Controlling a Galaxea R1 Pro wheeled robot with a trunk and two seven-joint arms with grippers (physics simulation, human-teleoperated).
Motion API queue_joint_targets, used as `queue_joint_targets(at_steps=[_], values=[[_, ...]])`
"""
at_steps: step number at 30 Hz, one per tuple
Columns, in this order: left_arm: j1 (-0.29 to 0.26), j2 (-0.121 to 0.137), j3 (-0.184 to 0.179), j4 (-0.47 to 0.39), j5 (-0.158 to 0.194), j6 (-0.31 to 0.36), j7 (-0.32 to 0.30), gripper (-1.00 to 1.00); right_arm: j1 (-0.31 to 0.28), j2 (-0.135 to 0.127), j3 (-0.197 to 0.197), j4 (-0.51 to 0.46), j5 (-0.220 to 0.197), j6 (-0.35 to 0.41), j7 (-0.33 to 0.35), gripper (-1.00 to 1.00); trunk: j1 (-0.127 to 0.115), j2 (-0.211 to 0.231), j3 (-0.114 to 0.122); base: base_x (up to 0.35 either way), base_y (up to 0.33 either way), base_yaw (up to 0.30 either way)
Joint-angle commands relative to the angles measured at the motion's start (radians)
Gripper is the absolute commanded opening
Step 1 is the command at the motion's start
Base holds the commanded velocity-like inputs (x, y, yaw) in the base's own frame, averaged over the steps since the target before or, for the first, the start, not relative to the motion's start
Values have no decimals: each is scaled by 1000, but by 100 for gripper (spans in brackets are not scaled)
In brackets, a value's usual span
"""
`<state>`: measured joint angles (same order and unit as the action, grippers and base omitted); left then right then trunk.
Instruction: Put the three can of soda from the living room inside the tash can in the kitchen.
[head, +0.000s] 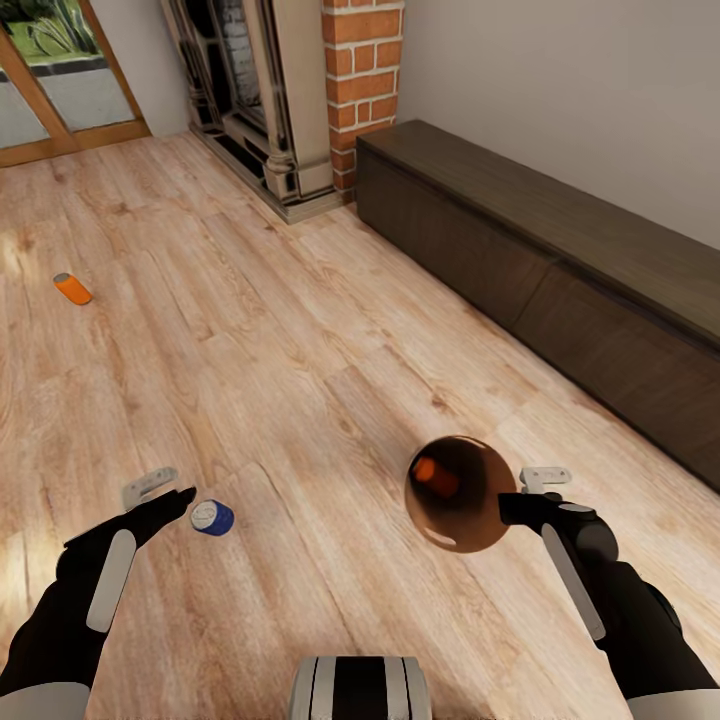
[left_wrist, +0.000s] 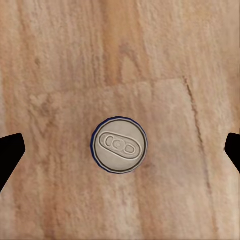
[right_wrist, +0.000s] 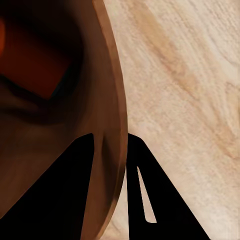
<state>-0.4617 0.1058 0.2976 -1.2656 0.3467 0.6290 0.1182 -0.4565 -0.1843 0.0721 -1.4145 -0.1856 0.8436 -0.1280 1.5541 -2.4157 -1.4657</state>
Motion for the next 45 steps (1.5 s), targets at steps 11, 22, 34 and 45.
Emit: queue_joint_targets(at_steps=[11,22,34,45], values=[[0,0,0,1,0,-2,1,100,-1,-1,35,-1,-7,-1,1,-100,42,-77,-48,0,0,0],[0,0,0,2,0,-2,0,100,-30,0,66,-149,-5,58,-1,-100,50,-87,-91,0,0,0],[0,-17,-2,3,-4,-4,4,100,-176,1,69,-170,-4,204,1,-100,56,-89,-137,0,0,0],[0,-18,-2,3,-5,-5,5,100,-223,38,88,-171,-3,204,1,-100,61,-92,-180,0,0,0]])
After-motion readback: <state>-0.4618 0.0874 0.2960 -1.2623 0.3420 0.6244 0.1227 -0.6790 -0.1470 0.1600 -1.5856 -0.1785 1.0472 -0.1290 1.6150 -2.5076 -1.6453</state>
